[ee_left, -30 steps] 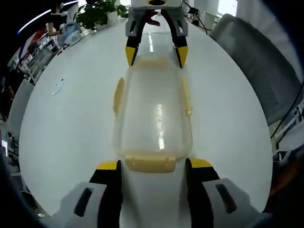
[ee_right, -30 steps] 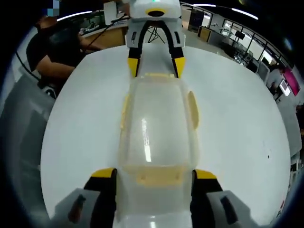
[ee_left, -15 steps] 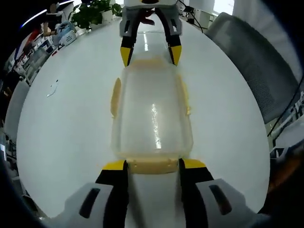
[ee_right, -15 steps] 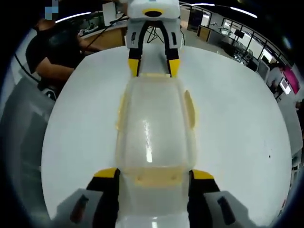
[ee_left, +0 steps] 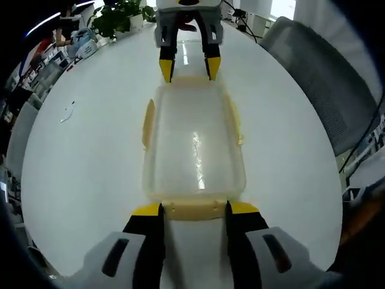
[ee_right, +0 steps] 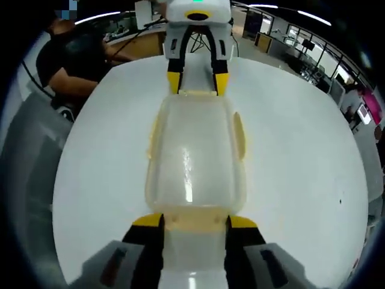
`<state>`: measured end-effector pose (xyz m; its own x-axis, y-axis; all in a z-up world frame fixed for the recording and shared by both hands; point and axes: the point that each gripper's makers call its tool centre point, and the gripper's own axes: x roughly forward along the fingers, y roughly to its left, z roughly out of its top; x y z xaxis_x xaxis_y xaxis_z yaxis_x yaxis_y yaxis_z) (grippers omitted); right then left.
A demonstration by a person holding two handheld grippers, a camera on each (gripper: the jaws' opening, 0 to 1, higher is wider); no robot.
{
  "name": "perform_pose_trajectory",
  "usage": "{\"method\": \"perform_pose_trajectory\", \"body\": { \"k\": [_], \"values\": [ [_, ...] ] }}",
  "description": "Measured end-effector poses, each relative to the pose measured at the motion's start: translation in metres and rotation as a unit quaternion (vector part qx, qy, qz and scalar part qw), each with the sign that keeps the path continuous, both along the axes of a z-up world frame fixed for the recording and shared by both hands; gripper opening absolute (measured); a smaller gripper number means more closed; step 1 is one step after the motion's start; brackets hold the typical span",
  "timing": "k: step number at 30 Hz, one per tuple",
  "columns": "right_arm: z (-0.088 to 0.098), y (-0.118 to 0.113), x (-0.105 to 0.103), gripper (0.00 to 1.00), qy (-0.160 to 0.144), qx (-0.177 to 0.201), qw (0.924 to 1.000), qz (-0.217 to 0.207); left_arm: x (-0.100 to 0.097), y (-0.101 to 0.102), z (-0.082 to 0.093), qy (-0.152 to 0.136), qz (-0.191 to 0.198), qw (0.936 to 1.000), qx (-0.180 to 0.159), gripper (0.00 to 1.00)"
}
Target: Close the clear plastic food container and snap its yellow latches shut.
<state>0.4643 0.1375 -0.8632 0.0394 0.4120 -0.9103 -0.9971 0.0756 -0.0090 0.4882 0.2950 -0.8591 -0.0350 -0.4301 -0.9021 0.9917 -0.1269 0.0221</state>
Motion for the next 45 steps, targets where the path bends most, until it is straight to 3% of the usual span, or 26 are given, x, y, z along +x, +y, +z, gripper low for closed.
{"method": "perform_pose_trajectory", "body": {
  "k": [21,37,45],
  "values": [
    [-0.0007,0.0005,0.0015,0.37,0.007,-0.022,0.9997,0.007,-0.0019,0.0008,0.0016,0.002,0.013,0.9999,-0.01,0.38],
    [-0.0015,0.0018,0.0032,0.36,0.009,-0.027,0.9996,-0.002,-0.0003,0.0034,0.0023,0.011,0.018,0.9988,-0.045,0.37],
    [-0.001,0.0016,0.0025,0.34,0.008,-0.027,0.9996,-0.005,-0.001,0.0027,0.0017,0.007,0.046,0.9986,-0.025,0.36]
  ]
}}
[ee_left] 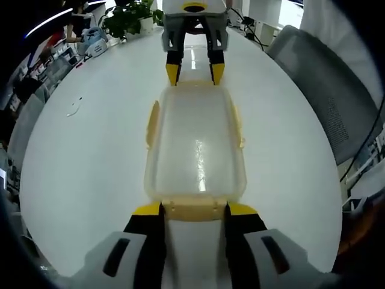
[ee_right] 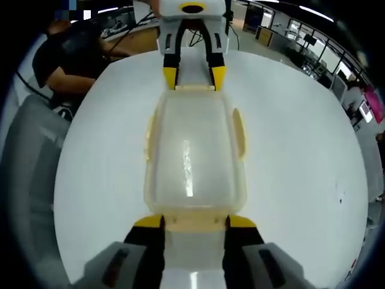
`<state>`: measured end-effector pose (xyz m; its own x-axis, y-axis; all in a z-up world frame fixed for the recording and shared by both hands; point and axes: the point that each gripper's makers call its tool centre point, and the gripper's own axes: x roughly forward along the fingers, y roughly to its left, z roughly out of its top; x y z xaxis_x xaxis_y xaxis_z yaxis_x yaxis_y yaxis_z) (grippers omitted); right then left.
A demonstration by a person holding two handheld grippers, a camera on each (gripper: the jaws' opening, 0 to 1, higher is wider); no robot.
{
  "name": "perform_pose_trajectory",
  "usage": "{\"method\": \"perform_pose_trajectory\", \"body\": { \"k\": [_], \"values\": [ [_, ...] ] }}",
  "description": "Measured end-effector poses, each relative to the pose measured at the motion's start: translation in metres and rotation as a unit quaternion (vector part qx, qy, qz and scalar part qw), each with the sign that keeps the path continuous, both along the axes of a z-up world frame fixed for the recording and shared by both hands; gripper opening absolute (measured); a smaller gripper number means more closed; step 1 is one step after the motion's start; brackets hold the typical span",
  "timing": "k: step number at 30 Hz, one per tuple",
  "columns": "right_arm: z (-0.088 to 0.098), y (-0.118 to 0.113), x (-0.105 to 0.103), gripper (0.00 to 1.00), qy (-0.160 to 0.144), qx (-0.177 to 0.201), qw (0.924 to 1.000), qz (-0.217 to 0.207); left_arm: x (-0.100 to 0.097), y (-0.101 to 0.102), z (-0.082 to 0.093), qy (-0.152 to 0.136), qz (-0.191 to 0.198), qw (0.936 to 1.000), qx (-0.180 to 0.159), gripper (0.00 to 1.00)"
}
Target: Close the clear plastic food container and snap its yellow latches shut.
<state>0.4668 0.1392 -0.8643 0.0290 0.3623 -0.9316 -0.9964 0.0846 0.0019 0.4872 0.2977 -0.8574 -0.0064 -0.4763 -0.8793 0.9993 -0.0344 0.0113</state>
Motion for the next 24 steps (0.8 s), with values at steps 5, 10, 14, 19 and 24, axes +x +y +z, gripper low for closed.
{"method": "perform_pose_trajectory", "body": {
  "k": [5,10,14,19,24],
  "values": [
    [0.001,0.0,0.0,0.34,0.001,-0.011,0.9999,0.004,0.001,-0.001,0.0,-0.001,-0.008,0.9996,0.026,0.36],
    [0.001,0.0,0.001,0.34,0.002,-0.009,0.9999,0.008,0.0,0.0,0.0,-0.007,-0.005,0.9995,0.031,0.36],
    [0.001,0.0,-0.001,0.34,0.002,-0.01,0.9999,0.012,-0.001,-0.001,0.0,-0.011,-0.003,0.999,0.042,0.36],
    [0.004,0.0,-0.001,0.34,-0.001,-0.005,0.9998,0.017,-0.004,0.0,0.001,-0.013,0.004,0.9986,0.051,0.36],
    [0.015,-0.004,0.002,0.34,-0.01,0.004,0.9996,0.026,-0.003,-0.001,0.014,-0.025,0.015,0.9986,0.044,0.36]
  ]
}}
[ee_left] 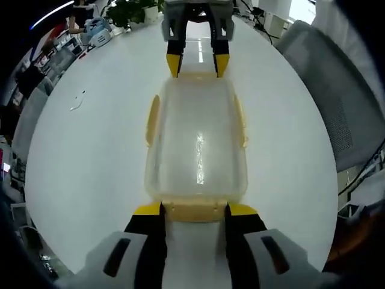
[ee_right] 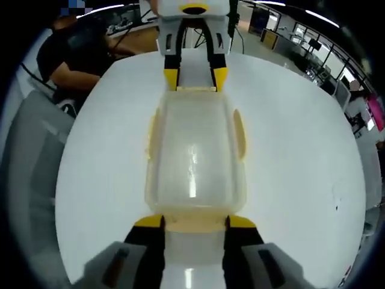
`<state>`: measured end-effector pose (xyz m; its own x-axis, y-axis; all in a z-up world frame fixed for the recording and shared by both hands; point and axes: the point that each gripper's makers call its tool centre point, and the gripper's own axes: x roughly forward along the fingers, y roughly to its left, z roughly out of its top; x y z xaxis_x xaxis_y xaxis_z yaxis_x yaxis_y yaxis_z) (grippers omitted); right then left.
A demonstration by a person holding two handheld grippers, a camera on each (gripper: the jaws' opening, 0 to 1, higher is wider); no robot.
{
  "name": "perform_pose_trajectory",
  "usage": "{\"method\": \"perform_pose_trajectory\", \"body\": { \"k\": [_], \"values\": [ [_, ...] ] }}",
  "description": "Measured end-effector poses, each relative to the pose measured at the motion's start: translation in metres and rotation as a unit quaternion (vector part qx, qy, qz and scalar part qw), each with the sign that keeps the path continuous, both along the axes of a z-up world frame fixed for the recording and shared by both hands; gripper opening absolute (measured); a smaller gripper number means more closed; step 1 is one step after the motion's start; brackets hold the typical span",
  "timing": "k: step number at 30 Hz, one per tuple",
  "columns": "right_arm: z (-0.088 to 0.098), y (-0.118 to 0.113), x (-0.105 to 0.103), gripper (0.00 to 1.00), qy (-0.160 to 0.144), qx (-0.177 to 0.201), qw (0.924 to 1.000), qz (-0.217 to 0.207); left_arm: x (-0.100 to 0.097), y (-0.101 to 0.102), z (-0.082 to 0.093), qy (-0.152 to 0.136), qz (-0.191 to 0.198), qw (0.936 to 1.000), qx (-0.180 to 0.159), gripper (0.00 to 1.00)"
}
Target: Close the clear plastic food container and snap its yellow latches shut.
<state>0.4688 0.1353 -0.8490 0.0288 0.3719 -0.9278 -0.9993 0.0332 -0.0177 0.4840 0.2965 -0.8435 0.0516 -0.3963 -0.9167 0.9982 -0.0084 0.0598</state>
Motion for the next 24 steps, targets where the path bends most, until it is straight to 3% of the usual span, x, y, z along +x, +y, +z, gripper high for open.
{"method": "perform_pose_trajectory", "body": {
  "k": [16,24],
  "values": [
    [0.032,-0.002,-0.002,0.34,-0.021,0.031,0.9991,0.018,-0.008,-0.003,0.03,-0.026,0.024,0.9993,-0.01,0.36],
    [0.048,-0.016,-0.008,0.34,-0.027,0.037,0.9986,0.025,-0.018,-0.017,0.046,-0.037,0.025,0.9988,-0.019,0.36]
  ]
}}
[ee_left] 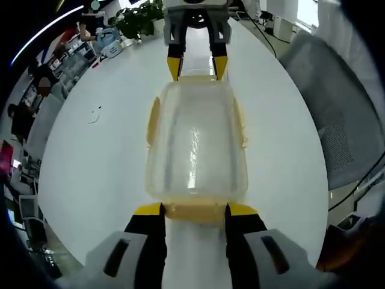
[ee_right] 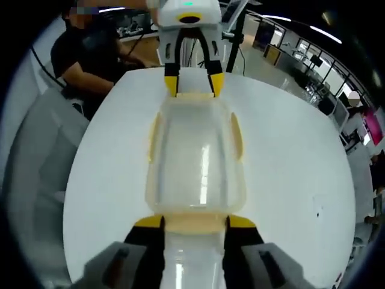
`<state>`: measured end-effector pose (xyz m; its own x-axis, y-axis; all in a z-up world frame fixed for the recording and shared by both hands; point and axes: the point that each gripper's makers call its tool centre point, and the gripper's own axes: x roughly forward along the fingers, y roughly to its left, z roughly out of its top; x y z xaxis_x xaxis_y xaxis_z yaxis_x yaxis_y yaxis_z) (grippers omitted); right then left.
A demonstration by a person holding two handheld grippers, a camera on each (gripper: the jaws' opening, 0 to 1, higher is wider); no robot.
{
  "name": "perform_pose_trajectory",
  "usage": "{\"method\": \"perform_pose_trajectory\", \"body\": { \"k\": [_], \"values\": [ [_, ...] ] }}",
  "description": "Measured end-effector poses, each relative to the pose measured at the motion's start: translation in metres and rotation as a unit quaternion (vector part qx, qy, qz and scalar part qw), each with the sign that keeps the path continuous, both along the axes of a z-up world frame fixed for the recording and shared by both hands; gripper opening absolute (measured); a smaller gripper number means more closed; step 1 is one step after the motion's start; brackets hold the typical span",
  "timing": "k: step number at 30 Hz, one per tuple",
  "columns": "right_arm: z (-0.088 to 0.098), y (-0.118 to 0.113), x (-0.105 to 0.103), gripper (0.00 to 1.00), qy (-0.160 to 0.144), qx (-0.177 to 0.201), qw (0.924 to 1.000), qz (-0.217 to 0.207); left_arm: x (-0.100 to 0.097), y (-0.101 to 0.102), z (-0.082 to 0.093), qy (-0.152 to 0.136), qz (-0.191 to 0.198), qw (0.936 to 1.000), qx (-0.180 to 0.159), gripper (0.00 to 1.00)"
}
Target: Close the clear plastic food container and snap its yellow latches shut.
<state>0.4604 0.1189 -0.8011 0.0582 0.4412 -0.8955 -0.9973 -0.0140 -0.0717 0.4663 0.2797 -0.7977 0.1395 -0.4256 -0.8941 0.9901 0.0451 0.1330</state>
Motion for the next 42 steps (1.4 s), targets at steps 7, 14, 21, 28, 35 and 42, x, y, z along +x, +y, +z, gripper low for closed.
{"method": "perform_pose_trajectory", "body": {
  "k": [7,14,21,28,35,42],
  "values": [
    [0.011,-0.012,-0.004,0.34,0.004,0.005,1.0,0.004,-0.004,-0.013,0.007,0.005,0.003,1.0,-0.006,0.36],
    [0.02,-0.027,-0.004,0.34,-0.001,0.004,1.0,0.002,-0.004,-0.027,0.021,-0.01,-0.003,0.9998,-0.015,0.36],
    [0.025,-0.039,-0.007,0.34,-0.006,0.003,1.0,-0.001,-0.005,-0.04,0.026,-0.014,-0.006,0.9998,-0.012,0.36],
    [0.027,-0.053,-0.011,0.35,-0.012,0.006,0.9999,-0.004,-0.009,-0.056,0.029,-0.016,-0.007,0.9997,-0.016,0.36],
    [0.026,-0.067,-0.017,0.35,-0.012,0.008,0.9998,-0.013,-0.012,-0.07,0.028,-0.019,-0.015,0.9996,-0.014,0.36],
    [0.029,-0.084,-0.019,0.35,-0.015,0.009,0.9997,-0.019,-0.012,-0.085,0.031,-0.022,-0.02,0.9994,-0.016,0.36]
  ]
}}
